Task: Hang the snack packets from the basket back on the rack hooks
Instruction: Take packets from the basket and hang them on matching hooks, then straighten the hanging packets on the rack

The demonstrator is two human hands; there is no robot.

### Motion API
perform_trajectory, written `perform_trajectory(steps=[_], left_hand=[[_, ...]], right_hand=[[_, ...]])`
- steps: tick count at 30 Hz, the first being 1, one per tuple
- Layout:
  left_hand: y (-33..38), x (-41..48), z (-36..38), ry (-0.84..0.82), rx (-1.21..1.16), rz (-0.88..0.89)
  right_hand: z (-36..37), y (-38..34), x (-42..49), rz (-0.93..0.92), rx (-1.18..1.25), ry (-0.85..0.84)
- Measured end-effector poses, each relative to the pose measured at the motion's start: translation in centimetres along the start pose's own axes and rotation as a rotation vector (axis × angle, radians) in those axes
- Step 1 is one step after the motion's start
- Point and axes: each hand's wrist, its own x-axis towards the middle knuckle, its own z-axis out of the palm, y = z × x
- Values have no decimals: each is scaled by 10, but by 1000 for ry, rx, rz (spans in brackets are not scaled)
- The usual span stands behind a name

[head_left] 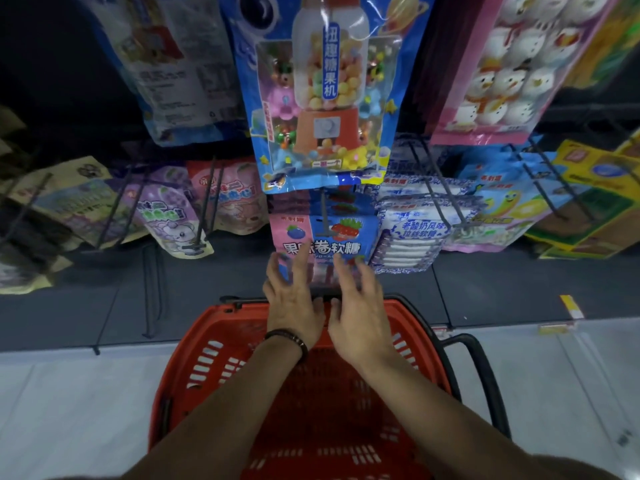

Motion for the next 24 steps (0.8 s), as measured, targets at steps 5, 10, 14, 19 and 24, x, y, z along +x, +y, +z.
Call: perform_trajectory(steps=[5,10,14,19,24], left_hand=[[-9,17,9,-23,64,24],[-11,44,11,-27,94,15],[-10,63,8,-42,88,3],[-2,82,5,-76,83,-41],[0,84,5,-91,103,-51]], right_hand=[[0,4,24,7,-68,-80],[0,10,50,-21,-124,-110],[1,12,71,-33,-146,-115],[-4,11,89,-26,-163,-135],[-5,9,93,-1,-168,-171]])
